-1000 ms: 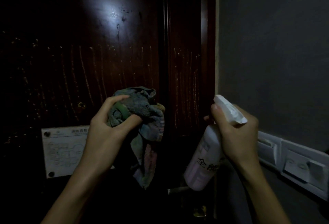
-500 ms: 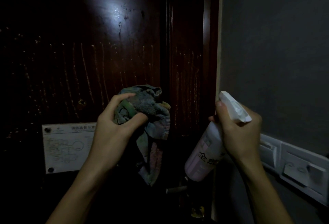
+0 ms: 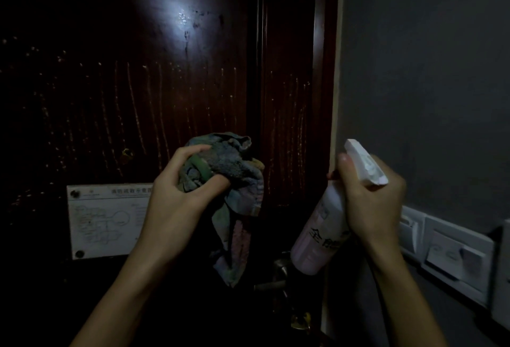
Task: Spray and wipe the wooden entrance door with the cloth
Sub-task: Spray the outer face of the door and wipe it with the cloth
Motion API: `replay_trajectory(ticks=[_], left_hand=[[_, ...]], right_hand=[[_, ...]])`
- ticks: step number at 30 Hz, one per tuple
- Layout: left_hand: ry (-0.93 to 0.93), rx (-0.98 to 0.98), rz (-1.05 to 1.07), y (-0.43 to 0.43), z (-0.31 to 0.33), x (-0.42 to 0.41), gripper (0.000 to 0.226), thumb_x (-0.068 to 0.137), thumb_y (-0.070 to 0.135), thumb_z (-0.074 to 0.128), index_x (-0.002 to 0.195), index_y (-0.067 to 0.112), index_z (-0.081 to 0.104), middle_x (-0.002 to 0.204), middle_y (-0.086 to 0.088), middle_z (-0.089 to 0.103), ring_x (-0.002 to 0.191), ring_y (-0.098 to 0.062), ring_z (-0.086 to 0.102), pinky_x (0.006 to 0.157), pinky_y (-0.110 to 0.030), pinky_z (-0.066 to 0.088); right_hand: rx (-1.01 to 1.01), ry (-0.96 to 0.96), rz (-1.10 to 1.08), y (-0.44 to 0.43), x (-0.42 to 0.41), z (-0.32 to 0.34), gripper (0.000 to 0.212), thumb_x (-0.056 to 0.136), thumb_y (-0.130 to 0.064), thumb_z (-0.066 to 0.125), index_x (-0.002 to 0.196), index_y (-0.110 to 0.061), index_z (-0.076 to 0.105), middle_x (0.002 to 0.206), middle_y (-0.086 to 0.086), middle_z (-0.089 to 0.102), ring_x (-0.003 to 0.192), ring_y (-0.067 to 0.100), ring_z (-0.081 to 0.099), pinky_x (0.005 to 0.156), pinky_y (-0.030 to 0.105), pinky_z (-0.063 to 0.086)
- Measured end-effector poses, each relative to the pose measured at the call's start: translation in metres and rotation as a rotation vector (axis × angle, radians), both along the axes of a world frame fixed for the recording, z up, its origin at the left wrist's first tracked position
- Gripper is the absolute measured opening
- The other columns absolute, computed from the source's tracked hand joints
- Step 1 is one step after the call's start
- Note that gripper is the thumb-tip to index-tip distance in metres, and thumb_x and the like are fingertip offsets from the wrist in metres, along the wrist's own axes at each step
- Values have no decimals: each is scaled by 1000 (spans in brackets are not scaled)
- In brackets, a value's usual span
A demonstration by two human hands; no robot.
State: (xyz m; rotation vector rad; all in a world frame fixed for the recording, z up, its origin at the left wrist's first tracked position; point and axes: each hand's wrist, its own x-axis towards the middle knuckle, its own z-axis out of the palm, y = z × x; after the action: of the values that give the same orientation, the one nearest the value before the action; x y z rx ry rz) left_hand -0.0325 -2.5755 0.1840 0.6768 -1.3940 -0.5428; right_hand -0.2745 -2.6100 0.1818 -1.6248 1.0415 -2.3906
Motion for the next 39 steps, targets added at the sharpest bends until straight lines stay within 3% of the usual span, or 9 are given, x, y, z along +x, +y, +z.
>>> replay_trajectory(ticks=[3, 6, 11, 14, 20, 22, 27, 32, 39], left_hand=[[-1, 3, -1, 1, 0, 0, 35, 89, 14, 71, 113, 37, 64, 98, 16, 74, 89, -8, 74, 70, -18, 58], [3, -1, -4, 1, 0, -1, 35, 89, 13, 71, 114, 36, 64, 98, 15, 75, 89, -9, 74, 70, -18, 59], [-4, -4, -4, 2, 0, -3, 35, 88, 16, 72, 117, 34, 65, 103, 9, 75, 91, -10, 74, 71, -23, 60], [0, 1, -14, 1, -1, -4, 34, 88, 17, 72, 116, 36, 65, 103, 9, 74, 92, -9, 74, 71, -23, 59], [-1, -2, -23, 1, -1, -5, 35, 89, 16, 71, 114, 38, 64, 101, 14, 74, 90, -6, 73, 68, -17, 57], [-12, -1, -15, 2, -1, -6, 35, 89, 17, 71, 114, 39, 63, 100, 19, 73, 90, -3, 72, 68, -16, 57], [-5, -13, -21, 5, -1, -11, 32, 90, 11, 69, 114, 32, 63, 90, 24, 73, 82, 1, 72, 61, -11, 53], [-7, -10, -16, 7, 0, -11, 33, 90, 10, 68, 113, 34, 63, 89, 24, 73, 81, 0, 72, 61, -11, 53], [-13, -15, -1, 8, -2, -9, 34, 89, 13, 69, 113, 36, 63, 95, 23, 72, 85, 0, 71, 64, -11, 54]], right_hand=[[-12, 12, -17, 2, -2, 1, 20, 94, -19, 64, 78, -8, 67, 67, -7, 66, 62, 4, 63, 57, 19, 50], [-15, 9, -35, 2, -2, -1, 26, 95, -19, 64, 76, 0, 65, 64, 3, 66, 58, 11, 62, 54, 27, 49], [-14, -49, -30, 6, -7, 1, 21, 94, -23, 65, 74, -18, 66, 73, 1, 71, 66, 12, 67, 61, 27, 53], [-22, -23, -42, 7, -8, 2, 25, 94, -19, 64, 71, -8, 64, 66, 6, 68, 63, 20, 66, 57, 30, 51], [-25, -25, -49, 10, -14, 1, 23, 94, -18, 66, 71, -18, 63, 62, -9, 66, 59, 2, 60, 54, 17, 47], [-23, -1, -48, 12, -16, 2, 21, 94, -19, 65, 73, -22, 64, 66, -8, 68, 63, 6, 64, 60, 23, 50], [-19, 31, -63, 13, -16, 0, 23, 94, -17, 64, 82, 2, 68, 69, 8, 68, 64, 16, 64, 58, 33, 51], [0, 21, -48, 11, -20, 3, 24, 94, -21, 64, 79, -2, 68, 74, 12, 70, 71, 28, 68, 64, 41, 54], [-33, 105, -141, 7, -17, 3, 35, 94, -17, 63, 62, -14, 51, 57, 2, 53, 51, 10, 47, 50, 31, 40]])
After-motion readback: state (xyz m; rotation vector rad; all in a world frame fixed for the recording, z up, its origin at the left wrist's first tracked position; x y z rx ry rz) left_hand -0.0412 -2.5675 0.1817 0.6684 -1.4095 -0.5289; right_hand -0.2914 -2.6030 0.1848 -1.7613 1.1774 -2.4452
